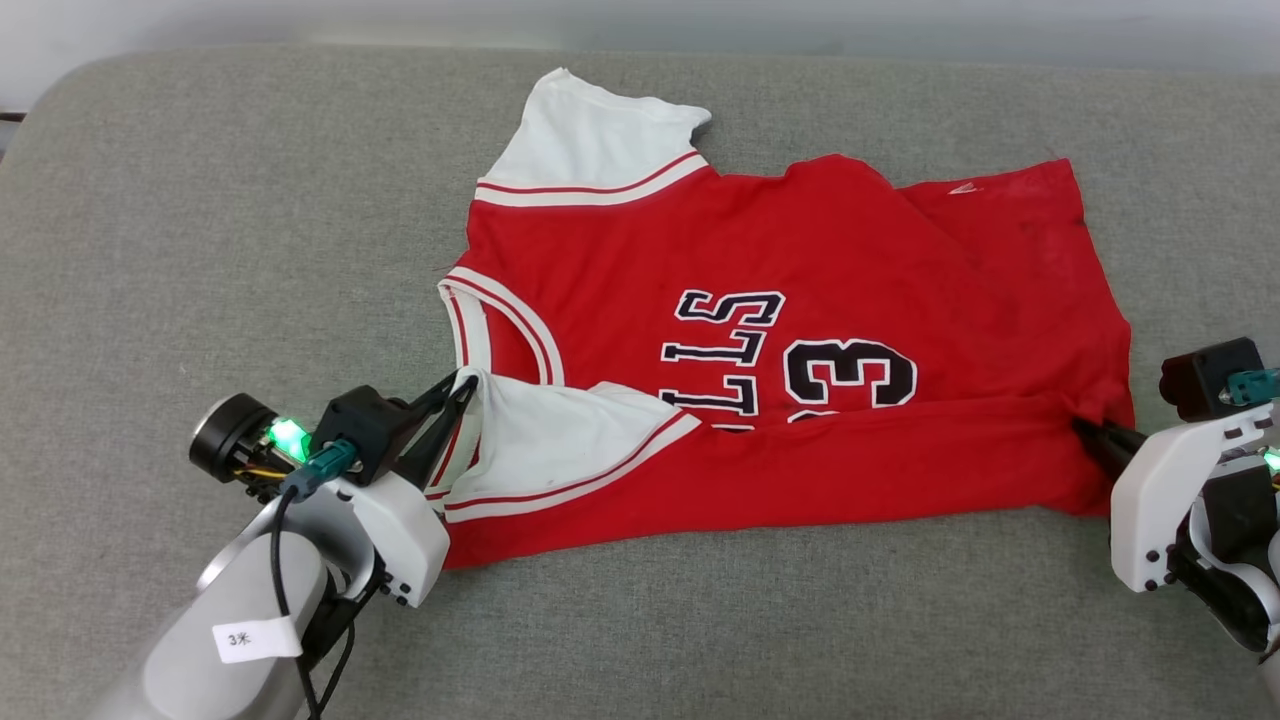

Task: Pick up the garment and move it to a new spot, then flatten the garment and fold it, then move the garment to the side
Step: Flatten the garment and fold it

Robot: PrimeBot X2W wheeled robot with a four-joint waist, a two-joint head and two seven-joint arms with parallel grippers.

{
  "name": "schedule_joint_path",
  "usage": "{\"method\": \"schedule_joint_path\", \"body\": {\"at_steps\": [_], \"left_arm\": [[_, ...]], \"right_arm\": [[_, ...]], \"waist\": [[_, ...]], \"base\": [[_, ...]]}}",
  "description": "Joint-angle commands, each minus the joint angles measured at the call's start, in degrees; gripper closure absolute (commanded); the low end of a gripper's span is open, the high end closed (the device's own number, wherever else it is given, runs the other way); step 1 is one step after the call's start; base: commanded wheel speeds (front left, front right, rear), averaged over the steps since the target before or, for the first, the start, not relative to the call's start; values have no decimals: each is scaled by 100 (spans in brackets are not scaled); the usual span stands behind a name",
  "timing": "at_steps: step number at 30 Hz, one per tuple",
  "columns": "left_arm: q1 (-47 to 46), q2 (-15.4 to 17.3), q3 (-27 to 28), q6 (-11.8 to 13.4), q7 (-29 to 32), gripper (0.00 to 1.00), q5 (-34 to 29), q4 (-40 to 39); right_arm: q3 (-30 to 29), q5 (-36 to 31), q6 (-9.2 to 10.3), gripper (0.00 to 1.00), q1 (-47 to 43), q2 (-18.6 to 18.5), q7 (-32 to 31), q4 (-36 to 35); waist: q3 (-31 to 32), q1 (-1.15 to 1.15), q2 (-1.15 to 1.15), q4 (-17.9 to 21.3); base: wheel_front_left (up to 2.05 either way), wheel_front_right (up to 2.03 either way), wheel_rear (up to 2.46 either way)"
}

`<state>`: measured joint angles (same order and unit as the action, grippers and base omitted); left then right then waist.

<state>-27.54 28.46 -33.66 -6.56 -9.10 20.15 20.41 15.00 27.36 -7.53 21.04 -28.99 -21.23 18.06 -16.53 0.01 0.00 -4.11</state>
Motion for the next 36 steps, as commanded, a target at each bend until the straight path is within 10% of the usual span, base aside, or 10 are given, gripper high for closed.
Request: {"method": "schedule_joint_path", "body": {"at_steps": [1, 4, 5, 6, 22, 36], "left_arm": [[-90, -35, -36, -19, -30, 100, -17, 124], [-197, -161, -129, -34, -69, 94, -7, 450], [-217, -193, -149, -17, -67, 0, -19, 574], [-226, -237, -171, -16, -57, 0, -4, 691], [829, -940, 660, 435, 73, 0, 1560, 528], [1844, -345, 354, 1439, 2044, 0, 1613, -1351]], "right_arm": [[33, -36, 9, 100, 85, 19, -18, 83], [102, -78, 9, 90, 136, 34, -64, 325], [102, -97, 9, 37, 153, 48, -5, 368], [94, -72, 10, 0, 167, 96, 15, 410], [-439, 93, 7, 0, -879, 81, -580, -322], [-1666, -672, 7, 0, -2033, 822, -2076, -2309]], "waist": [[-4, -1, 0, -15], [15, -1, 0, -39], [32, -1, 0, -46], [56, -1, 0, -52], [1038, -1, 0, -185], [873, -1, 0, -127]], "base": [[0, 0, 0], [0, 0, 0], [0, 0, 0], [0, 0, 0], [0, 0, 0], [0, 0, 0]]}}
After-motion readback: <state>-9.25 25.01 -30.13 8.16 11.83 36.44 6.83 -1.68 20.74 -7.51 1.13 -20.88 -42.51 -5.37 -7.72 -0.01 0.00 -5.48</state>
